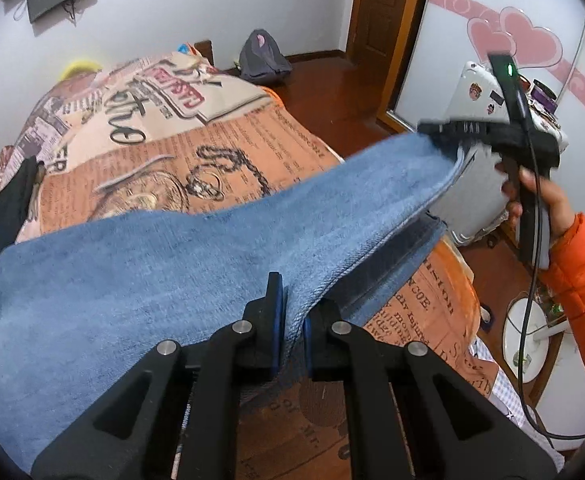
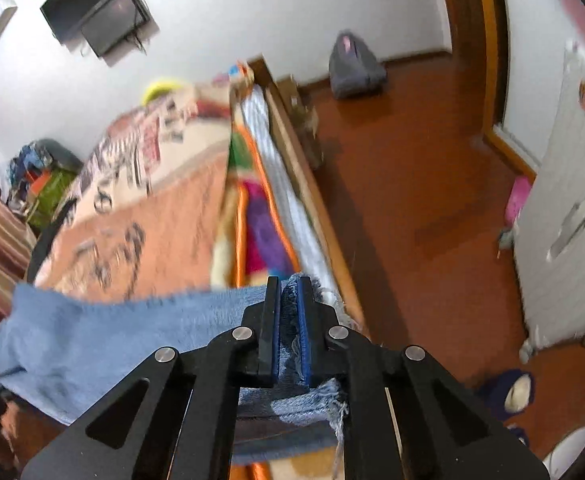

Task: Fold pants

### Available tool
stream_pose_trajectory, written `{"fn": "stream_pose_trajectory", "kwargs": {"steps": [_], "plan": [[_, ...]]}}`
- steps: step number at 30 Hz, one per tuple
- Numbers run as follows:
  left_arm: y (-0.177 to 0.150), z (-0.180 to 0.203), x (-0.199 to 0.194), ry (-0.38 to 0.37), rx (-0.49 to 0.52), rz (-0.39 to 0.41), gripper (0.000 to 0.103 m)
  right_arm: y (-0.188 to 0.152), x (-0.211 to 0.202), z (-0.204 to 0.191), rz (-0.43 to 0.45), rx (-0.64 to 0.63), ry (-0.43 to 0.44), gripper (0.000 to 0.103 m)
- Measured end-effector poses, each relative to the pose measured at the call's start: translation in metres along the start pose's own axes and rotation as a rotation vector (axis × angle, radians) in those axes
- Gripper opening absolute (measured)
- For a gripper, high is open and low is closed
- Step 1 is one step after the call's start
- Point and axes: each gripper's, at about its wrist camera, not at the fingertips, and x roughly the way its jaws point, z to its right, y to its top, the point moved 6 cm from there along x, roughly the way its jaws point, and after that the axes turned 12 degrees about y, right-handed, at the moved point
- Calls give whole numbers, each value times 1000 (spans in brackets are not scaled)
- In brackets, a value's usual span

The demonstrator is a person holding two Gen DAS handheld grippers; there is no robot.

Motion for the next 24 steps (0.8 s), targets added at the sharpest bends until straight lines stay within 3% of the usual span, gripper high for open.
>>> {"fn": "stream_pose_trajectory", "kwargs": {"steps": [3, 5, 10, 13, 17, 20, 24], "plan": [[-11, 8, 14, 2, 20, -51, 12, 12, 5, -6, 7, -54, -49, 7], [-18, 15, 20, -21, 34, -84, 20, 9, 16, -5, -23, -72, -77, 7], [-22, 28, 12, -81, 53, -81, 42, -15, 41, 6, -140, -77, -176, 8], [-20, 33, 3, -128, 43, -75, 43, -24, 34, 6, -165, -94, -209, 11], [-12, 25, -12, -133, 5, -30, 43, -22, 8, -17, -128, -102, -136, 14], [-4, 7, -18, -109, -38, -1, 43, -26, -2, -44, -107, -141, -84, 22], [-5, -13, -9, -68, -67, -24, 43, -50, 2, -87, -119, -187, 9, 28]]}}
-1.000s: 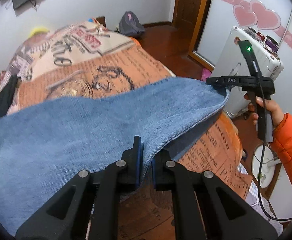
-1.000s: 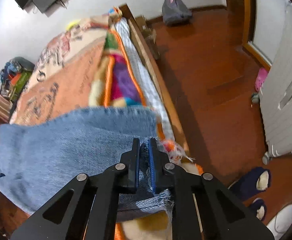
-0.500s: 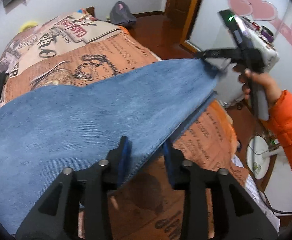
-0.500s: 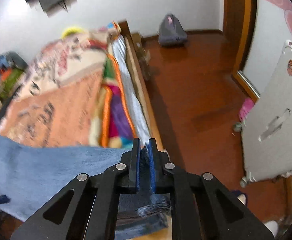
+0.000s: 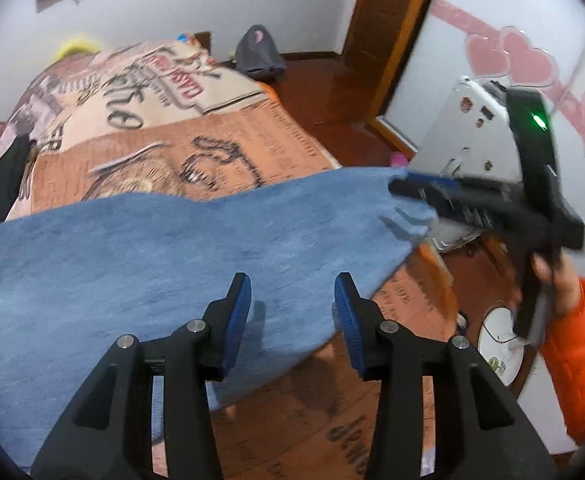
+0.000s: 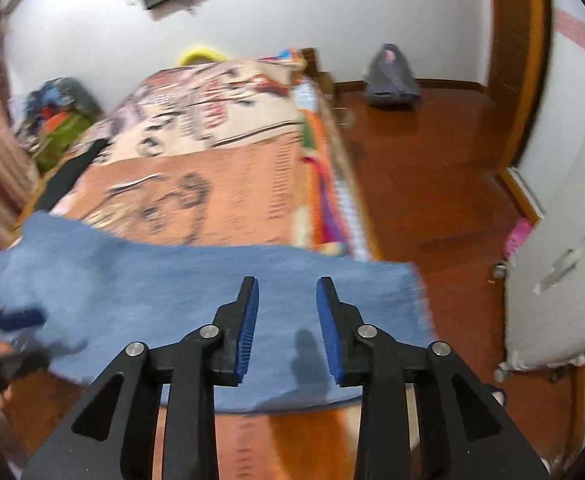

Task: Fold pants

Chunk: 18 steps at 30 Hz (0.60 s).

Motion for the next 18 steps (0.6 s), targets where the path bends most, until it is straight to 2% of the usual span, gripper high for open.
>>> {"fn": "stream_pose_trajectory", "kwargs": {"steps": [4, 6, 8, 13, 18], "plan": [[-18, -7, 17, 27, 1, -51, 43, -34, 23, -26, -55, 16, 69, 29], [-25, -6, 19, 38, 18, -41, 43, -56, 37, -30, -98, 22, 68, 29], [-27, -6, 13, 44, 30, -27, 43, -67, 41, -31, -89, 14, 45, 29], [-18, -33, -22, 36, -24, 42, 43, -49, 26, -40, -100, 11, 24, 29], [-8, -103, -78, 113, -95, 161, 44, -13, 6, -75, -24, -71, 18, 29]]}}
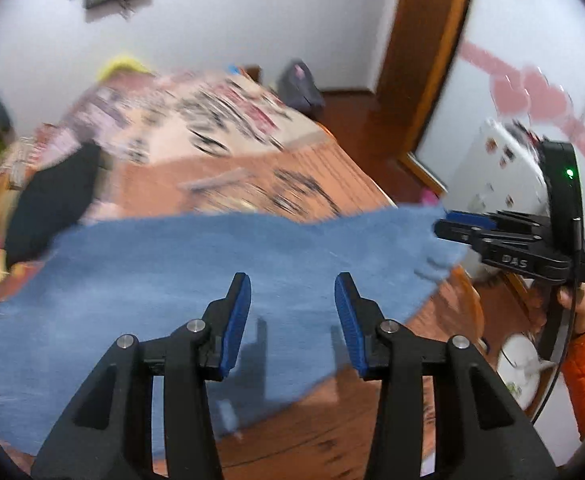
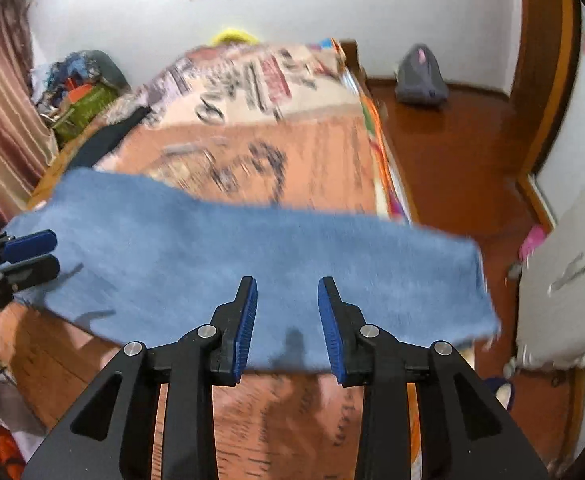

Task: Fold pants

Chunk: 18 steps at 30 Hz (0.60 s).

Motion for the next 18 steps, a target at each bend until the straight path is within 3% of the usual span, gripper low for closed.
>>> {"fn": "stream_pose_trajectory", "kwargs": {"steps": [3, 5, 13, 18], "plan": [[7, -51, -23, 74, -29, 62, 54, 22, -4, -29, 45, -46, 28, 29], [7, -89, -37, 122, -58, 90, 55, 34, -4, -51, 64, -78, 47, 30], [-11, -243, -79, 228, -161, 135, 62, 70, 22, -140, 102, -189, 100, 35], [-34, -328, -88, 297, -219, 104, 64, 87, 56, -200, 96, -241, 133, 42]]}}
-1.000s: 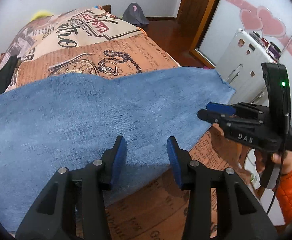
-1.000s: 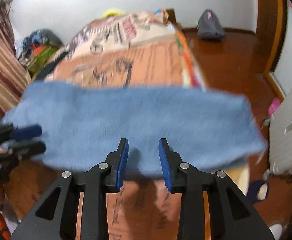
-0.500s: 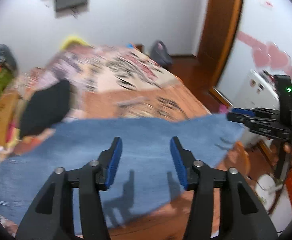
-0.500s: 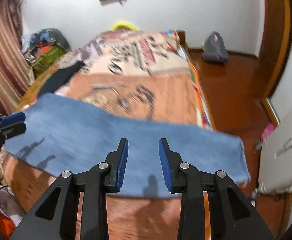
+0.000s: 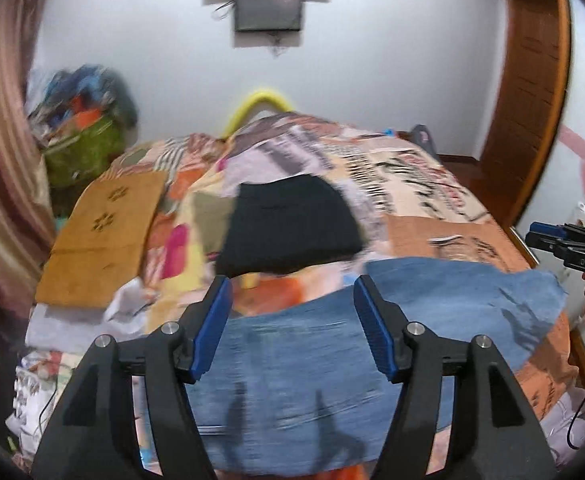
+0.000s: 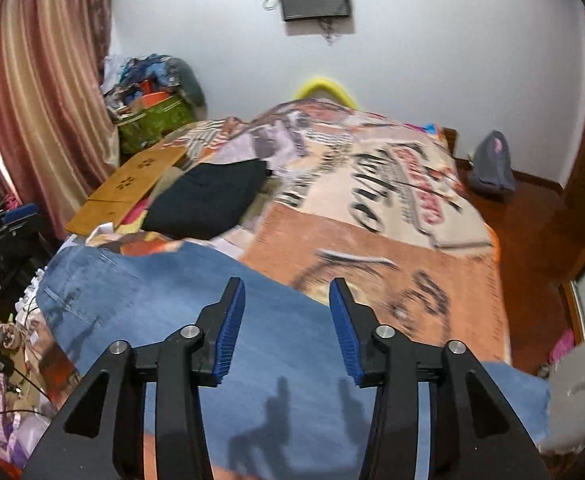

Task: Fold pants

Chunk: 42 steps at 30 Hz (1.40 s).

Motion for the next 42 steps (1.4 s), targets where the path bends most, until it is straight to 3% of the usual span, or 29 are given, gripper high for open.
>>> {"fn": "stream_pose_trajectory", "kwargs": {"steps": [4, 11, 20, 29, 32, 34, 35, 37, 42], "plan": [[-13, -54, 26, 52, -38, -59, 64, 14, 45, -29, -45, -31, 54, 43], [-53, -102, 77, 55, -74, -198, 64, 26, 116, -59, -148, -91, 93, 43], [-95, -123, 136, 45, -133, -334, 64, 22, 194, -65, -307, -100, 135, 43], [-101, -122, 141, -10, -173, -352, 62, 10, 225, -67, -429, -50, 230, 43], [-101, -116, 138, -28, -163, -345, 52, 3, 225, -73, -458, -70, 246, 41], [-101, -111, 138, -56, -164, -348, 29, -1, 224, -78, -449, -116, 225, 38], [-101, -108, 138, -58, -164, -349, 26, -1, 224, -78, -444, -129, 217, 37], [-97, -107, 138, 49, -116, -324, 2, -1, 221, -81, -423, -146, 207, 30], [-87, -106, 127, 145, -75, -255, 2, 2, 213, -86, -355, -212, 167, 16]]}}
